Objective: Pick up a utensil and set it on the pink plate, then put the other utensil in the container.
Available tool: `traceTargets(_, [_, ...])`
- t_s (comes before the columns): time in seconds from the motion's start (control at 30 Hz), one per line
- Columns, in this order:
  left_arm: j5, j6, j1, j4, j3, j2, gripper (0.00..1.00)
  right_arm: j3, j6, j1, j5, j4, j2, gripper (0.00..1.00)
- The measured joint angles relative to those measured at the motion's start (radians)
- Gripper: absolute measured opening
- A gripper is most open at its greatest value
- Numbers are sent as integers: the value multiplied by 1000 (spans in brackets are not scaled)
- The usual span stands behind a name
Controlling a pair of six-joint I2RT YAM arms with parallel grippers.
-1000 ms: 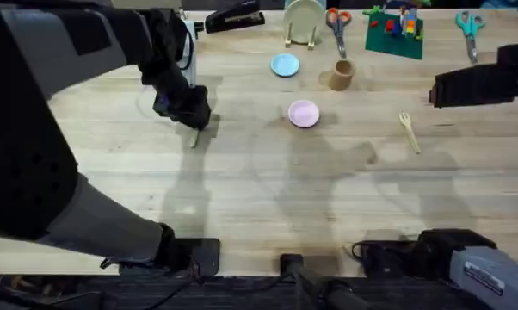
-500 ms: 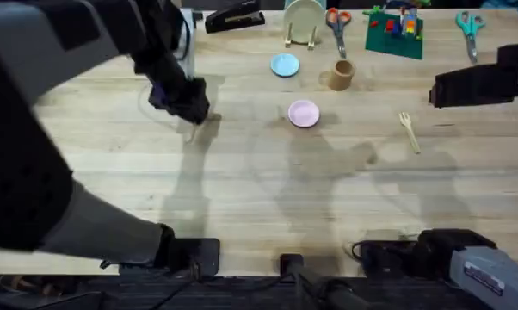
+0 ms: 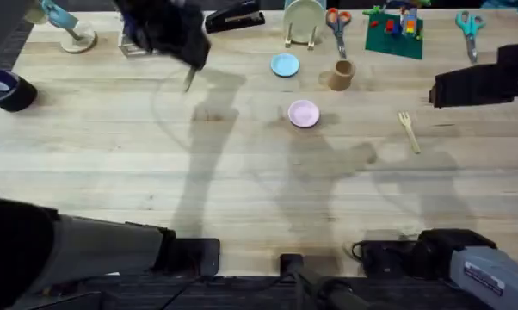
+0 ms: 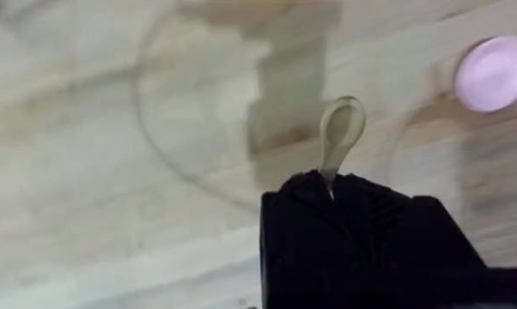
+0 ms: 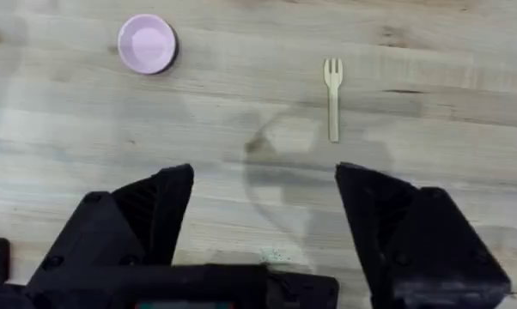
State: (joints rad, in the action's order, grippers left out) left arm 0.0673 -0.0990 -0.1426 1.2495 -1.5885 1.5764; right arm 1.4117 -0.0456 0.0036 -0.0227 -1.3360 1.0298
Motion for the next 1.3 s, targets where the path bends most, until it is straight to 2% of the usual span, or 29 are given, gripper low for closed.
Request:
traceTargets(0.2, [0, -4, -142, -17, -123, 0, 40, 0, 0, 0, 0, 0, 0, 995])
traceTargets(0.33, [13, -6, -234, -42, -131, 1, 40, 0, 0, 0, 0, 0, 0, 995])
traceTargets(0.57, [35, -7, -351, -87, -132, 54, 40, 0, 0, 0, 0, 0, 0, 995])
traceTargets(0.9, [77, -7, -437, -171, -132, 221, 40, 0, 0, 0, 0, 0, 0, 995])
traceTargets(1.3, [90, -7, -471, -203, -132, 352, 40, 0, 0, 0, 0, 0, 0, 995])
